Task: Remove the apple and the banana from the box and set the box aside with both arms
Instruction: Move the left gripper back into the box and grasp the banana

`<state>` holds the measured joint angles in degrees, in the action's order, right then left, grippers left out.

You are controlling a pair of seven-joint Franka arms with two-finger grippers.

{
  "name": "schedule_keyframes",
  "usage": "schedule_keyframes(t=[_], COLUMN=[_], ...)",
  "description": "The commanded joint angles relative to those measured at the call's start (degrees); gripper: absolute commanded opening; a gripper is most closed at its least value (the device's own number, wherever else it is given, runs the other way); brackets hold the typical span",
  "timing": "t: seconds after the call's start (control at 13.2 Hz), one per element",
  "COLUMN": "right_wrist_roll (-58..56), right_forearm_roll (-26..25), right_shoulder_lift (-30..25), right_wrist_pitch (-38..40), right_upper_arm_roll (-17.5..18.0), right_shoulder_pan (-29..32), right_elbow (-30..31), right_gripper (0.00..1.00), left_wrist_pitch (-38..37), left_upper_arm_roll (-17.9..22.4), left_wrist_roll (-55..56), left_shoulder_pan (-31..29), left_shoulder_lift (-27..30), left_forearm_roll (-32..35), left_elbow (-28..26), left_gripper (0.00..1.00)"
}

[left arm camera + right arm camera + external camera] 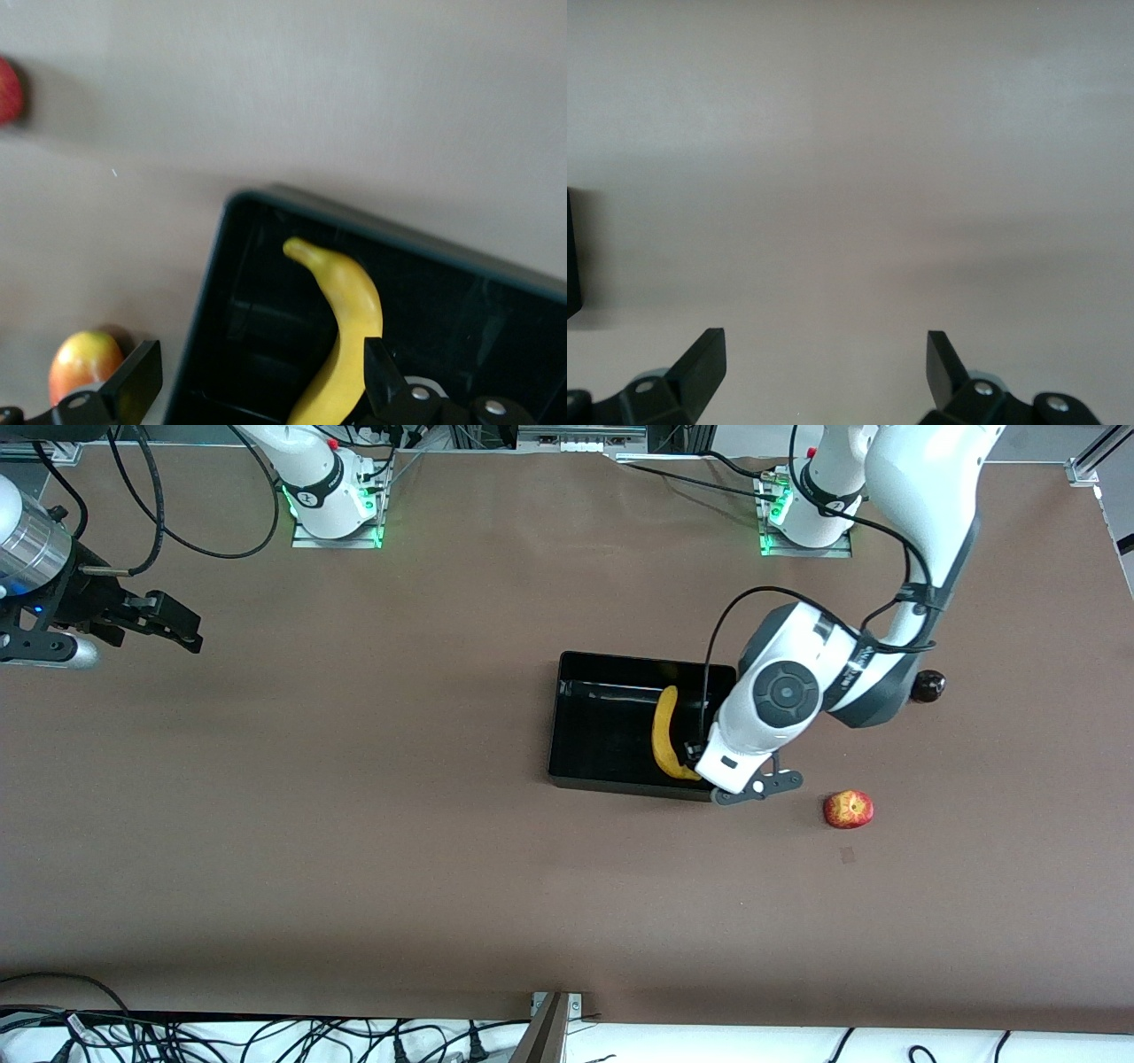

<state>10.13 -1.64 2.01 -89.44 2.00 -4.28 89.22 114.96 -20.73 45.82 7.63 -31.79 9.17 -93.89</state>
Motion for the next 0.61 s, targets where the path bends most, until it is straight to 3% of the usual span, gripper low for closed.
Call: schedule_keyframes(t=[0.0,0.53], right_wrist_roll=[0.07,-0.02], right_forearm_roll=[-0.82,-0.82], right_shoulder_lift=[0.18,0.18], right_wrist_pitch=[0.41,0.32], right_upper_arm_roll=[0.2,0.11], right_shoulder_pan=[-0.38,-0.29], right_elbow=[-0.89,-0.89], right_gripper=[1.0,1.0], left_wrist_pitch=[3.85,13.52], left_upper_arm_roll=[-1.58,-2.3], left_wrist_roll=[2.07,8.13], left_shoulder_pan=[0.02,1.86], left_shoulder_lift=[0.24,-0.72], left_forearm_roll=[-0.3,-0.03], left_elbow=[-5.15,-11.13], left_gripper=[1.0,1.0])
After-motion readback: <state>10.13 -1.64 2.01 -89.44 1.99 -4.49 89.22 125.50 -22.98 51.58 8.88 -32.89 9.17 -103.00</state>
